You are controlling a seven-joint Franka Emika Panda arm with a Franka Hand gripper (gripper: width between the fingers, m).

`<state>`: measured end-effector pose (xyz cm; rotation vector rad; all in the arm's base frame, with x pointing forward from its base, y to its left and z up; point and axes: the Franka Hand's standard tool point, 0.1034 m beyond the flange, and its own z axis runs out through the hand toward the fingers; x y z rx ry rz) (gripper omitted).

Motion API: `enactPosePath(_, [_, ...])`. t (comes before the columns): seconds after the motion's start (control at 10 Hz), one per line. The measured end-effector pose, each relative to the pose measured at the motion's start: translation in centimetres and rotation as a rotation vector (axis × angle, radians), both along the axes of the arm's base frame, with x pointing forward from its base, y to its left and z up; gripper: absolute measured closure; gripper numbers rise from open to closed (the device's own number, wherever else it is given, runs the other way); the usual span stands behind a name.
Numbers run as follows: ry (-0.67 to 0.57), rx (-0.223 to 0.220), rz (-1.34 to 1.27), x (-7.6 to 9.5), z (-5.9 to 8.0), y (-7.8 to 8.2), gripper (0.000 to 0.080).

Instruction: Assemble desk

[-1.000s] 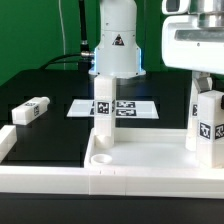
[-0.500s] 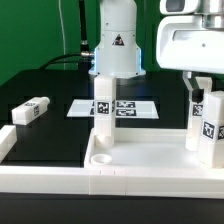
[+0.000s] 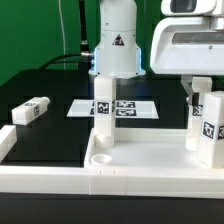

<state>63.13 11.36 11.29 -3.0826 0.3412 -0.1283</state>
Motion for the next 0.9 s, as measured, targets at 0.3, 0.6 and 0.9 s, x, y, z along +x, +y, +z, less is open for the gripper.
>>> enactPosePath(0.3, [0.003, -0.036, 0.319, 0.20, -0.15, -0.59, 0.0150])
enactPosePath(0.6, [0.001, -0.044, 0.400, 0.19, -0.16, -0.64, 0.0275])
enactPosePath(0.9, [0.002, -0.043, 0.384, 0.17, -0.19, -0.79, 0.0513])
